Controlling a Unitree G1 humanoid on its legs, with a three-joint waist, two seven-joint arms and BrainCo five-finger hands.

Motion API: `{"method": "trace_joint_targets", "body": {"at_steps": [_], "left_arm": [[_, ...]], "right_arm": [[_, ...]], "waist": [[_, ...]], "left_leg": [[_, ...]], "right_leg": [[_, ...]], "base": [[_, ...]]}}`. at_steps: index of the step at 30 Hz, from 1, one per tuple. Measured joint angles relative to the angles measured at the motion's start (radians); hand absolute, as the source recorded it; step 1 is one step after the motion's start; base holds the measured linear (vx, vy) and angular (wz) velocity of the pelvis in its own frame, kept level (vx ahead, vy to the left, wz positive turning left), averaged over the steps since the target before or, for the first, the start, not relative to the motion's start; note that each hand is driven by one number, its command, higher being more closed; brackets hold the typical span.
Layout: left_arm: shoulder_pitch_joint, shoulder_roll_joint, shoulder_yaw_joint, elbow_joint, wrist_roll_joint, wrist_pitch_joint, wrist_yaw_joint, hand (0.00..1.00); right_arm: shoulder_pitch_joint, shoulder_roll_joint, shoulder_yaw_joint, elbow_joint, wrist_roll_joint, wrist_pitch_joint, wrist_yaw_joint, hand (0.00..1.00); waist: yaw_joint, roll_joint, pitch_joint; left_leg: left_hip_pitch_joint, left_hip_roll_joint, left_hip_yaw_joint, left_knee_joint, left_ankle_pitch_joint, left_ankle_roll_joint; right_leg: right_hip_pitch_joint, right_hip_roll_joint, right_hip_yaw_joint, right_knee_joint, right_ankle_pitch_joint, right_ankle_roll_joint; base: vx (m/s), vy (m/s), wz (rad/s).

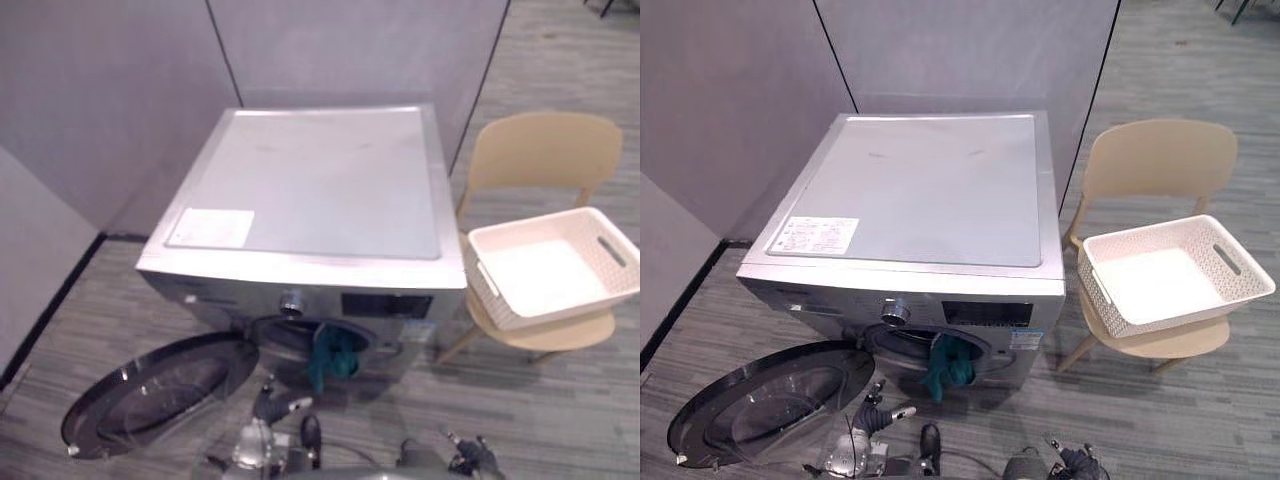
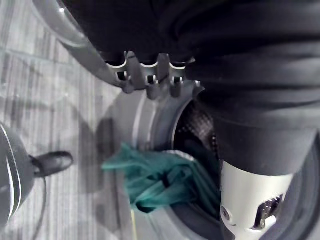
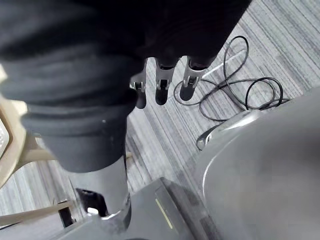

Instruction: Pick up the laundry basket with both hands and put the clothes into the washing machine.

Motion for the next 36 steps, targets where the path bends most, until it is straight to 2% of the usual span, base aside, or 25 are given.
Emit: {"method": "trace_joint_targets", "body": {"at_steps": [1,2,3,4,6,7,11,13,15,16,19,22,26,31,36], "left_arm": [[-0.018,0.006,-0.002,0.006,0.000,0.000,0.002,0.00],[-0.068,0.011,-0.011,0.028,0.001,0.000,0.009,0.00],[-0.119,0.012,-0.016,0.039,0.001,0.000,0.024,0.00],[-0.147,0.014,-0.021,0.042,0.002,0.000,0.030,0.00],[-0.279,0.012,-0.040,0.081,0.010,0.001,0.051,0.00],[-0.308,0.012,-0.040,0.090,0.010,0.001,0.057,0.00],[-0.422,-0.037,-0.025,0.122,0.000,0.002,0.099,0.00],[-0.477,-0.069,0.014,0.130,-0.002,0.011,0.129,0.00],[-0.496,-0.075,0.039,0.136,-0.003,0.014,0.138,0.00],[-0.525,-0.077,0.070,0.137,-0.016,0.018,0.155,0.00],[-0.562,-0.081,0.119,0.155,-0.046,0.031,0.186,0.00],[-0.578,-0.094,0.156,0.155,-0.061,0.040,0.219,0.00],[-0.573,-0.096,0.168,0.153,-0.061,0.046,0.245,0.00],[-0.525,-0.108,0.173,0.052,-0.058,0.043,0.282,0.00],[-0.493,-0.119,0.197,-0.007,-0.042,0.043,0.289,0.00]], "right_arm": [[-0.009,0.002,0.000,-0.003,0.001,0.000,-0.001,0.00],[-0.023,0.004,0.011,-0.018,0.003,0.000,-0.002,0.00],[-0.043,0.004,0.037,-0.036,0.005,-0.001,-0.003,0.00],[-0.055,0.004,0.045,-0.045,0.007,-0.003,-0.003,0.00],[-0.100,0.027,0.082,-0.089,0.015,-0.014,-0.008,0.00],[-0.107,0.035,0.089,-0.103,0.021,-0.018,-0.012,0.00],[-0.117,0.046,0.168,-0.216,0.045,-0.042,-0.027,0.00],[-0.123,0.046,0.201,-0.276,0.071,-0.063,-0.043,0.00],[-0.124,0.046,0.209,-0.284,0.078,-0.071,-0.046,0.00],[-0.125,0.043,0.212,-0.318,0.089,-0.082,-0.057,0.00],[-0.146,0.040,0.212,-0.340,0.100,-0.094,-0.080,0.00],[-0.169,0.023,0.211,-0.362,0.109,-0.107,-0.091,0.00],[-0.175,0.022,0.202,-0.387,0.109,-0.113,-0.093,0.00],[-0.173,0.004,0.201,-0.390,0.109,-0.117,-0.094,0.00],[-0.173,0.002,0.202,-0.402,0.109,-0.130,-0.094,0.00]], "waist": [[-0.001,-0.004,0.015],[0.000,-0.014,0.044],[-0.001,-0.025,0.067],[-0.002,-0.032,0.080],[-0.004,-0.067,0.147],[-0.004,-0.073,0.165],[-0.001,-0.080,0.215],[-0.002,-0.085,0.249],[-0.003,-0.084,0.255],[-0.001,-0.094,0.281],[-0.001,-0.105,0.297],[0.003,-0.111,0.323],[0.013,-0.114,0.339],[0.032,-0.116,0.349],[0.033,-0.113,0.353]], "left_leg": [[-0.012,0.003,0.002,0.022,0.004,0.007],[-0.049,0.011,0.015,0.079,0.020,0.028],[-0.093,0.018,0.028,0.138,0.009,0.051],[-0.118,0.022,0.029,0.161,0.005,0.055],[-0.200,0.047,0.048,0.249,0.002,0.059],[-0.209,0.054,0.048,0.269,-0.006,0.062],[-0.312,0.110,0.058,0.432,-0.085,0.062],[-0.393,0.129,0.060,0.537,-0.148,0.067],[-0.437,0.140,0.057,0.583,-0.191,0.068],[-0.499,0.147,0.045,0.663,-0.222,0.073],[-0.600,0.154,0.028,0.769,-0.254,0.083],[-0.690,0.154,0.003,0.856,-0.269,0.093],[-0.736,0.153,-0.010,0.888,-0.270,0.094],[-0.754,0.138,-0.023,0.892,-0.263,0.089],[-0.812,0.119,-0.065,0.892,-0.238,0.080]], "right_leg": [[-0.009,0.000,0.001,0.014,0.000,0.000],[-0.039,0.000,0.003,0.054,0.010,0.006],[-0.076,0.002,0.016,0.094,0.004,0.008],[-0.097,0.006,0.020,0.107,0.003,0.009],[-0.144,0.016,0.020,0.128,0.004,0.008],[-0.146,0.016,0.019,0.134,0.004,0.008],[-0.243,0.041,0.008,0.254,-0.001,0.000],[-0.328,0.044,0.007,0.352,-0.042,-0.006],[-0.364,0.046,0.007,0.393,-0.074,-0.012],[-0.418,0.046,0.010,0.461,-0.110,-0.010],[-0.510,0.043,0.006,0.566,-0.154,-0.014],[-0.587,0.035,0.003,0.658,-0.184,-0.014],[-0.628,0.031,-0.004,0.699,-0.192,-0.020],[-0.643,0.012,-0.018,0.727,-0.203,-0.029],[-0.674,-0.002,-0.061,0.739,-0.211,-0.038]], "base": [[0.09,-0.029,-0.15],[0.08,-0.042,-0.20],[0.08,-0.052,-0.23],[0.08,-0.059,-0.17],[0.06,-0.050,-0.08],[0.04,-0.028,-0.11],[0.00,0.008,-0.21],[-0.05,0.026,-0.18],[-0.09,-0.004,-0.04],[-0.13,-0.012,0.01],[-0.14,-0.012,0.07],[-0.12,-0.015,0.14],[-0.09,-0.034,0.08],[-0.06,-0.064,0.15],[-0.04,-0.079,0.20]]}}
